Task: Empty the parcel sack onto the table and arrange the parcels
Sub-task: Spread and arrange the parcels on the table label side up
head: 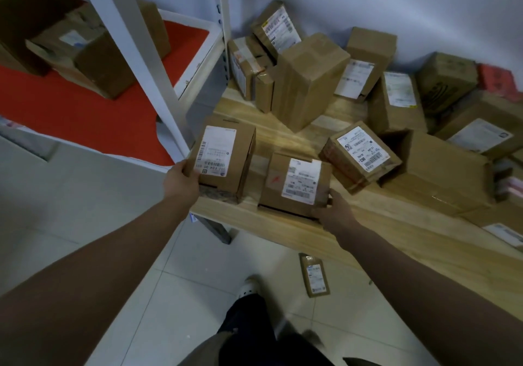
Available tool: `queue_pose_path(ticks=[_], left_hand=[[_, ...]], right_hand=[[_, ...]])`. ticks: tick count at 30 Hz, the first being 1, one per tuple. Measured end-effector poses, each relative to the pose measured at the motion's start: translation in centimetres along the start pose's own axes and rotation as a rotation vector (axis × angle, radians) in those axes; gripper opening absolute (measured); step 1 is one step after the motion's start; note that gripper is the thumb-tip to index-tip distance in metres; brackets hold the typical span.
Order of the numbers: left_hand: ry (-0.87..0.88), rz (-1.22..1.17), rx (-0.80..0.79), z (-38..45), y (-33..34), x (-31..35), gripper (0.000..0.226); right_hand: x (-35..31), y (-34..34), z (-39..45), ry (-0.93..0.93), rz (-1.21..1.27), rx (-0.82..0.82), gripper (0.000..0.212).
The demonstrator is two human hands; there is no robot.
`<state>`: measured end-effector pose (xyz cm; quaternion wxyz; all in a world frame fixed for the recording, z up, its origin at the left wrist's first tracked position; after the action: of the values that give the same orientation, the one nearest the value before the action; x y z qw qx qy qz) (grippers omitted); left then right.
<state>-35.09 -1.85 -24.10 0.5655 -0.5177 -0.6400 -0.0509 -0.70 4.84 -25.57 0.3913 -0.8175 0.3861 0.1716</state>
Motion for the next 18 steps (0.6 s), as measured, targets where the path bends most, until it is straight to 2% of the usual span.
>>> queue_pose_path(ticks=[3,6,9,12,15,18], left_hand=[[0.056,0.048,0.064,-1.6,0.6,0.5,0.041],[0.028,0.091,0.118,-4.1,1.5,-0.4,0.054],[0.008,0.067,0.172,-8.4,2.7,-0.9,0.056],[0.002,0.025,0.238,-13.5,4.2,-2.4,0.046],[-0.029,-0.043,0.284,-19.4,7.1,-5.0,0.030],[-0.139,-0.072,0.235,-24.5,11.6,-8.5,0.024]], right_hand=[[-0.5,0.7,-0.6,-0.072,0.018,-0.083,0.066],[0.1,0.0,-1.7,-0.127,0.030,-0.083,0.057],[2.7,-1.7,-2.7,-0.129,0.015,-0.077,0.055],[6.1,-3.5,-4.3,-0.143,0.060,-0.138,0.044],[10.6,-4.6,-6.4,-0.159,0.086,-0.274,0.031],[17.1,-4.6,-7.1,-0.113,0.044,-0.398,0.025]])
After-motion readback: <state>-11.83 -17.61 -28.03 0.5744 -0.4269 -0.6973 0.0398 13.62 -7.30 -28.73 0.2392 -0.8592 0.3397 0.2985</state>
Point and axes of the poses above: each hand's wrist, its own z-axis towards the middle knuckle, its own y-axis out of the palm, x = y × z, the point moved 6 cm from there along z, towards the middle knuckle, and after that the axes turned 3 degrees about -z, right-handed, at the moved point
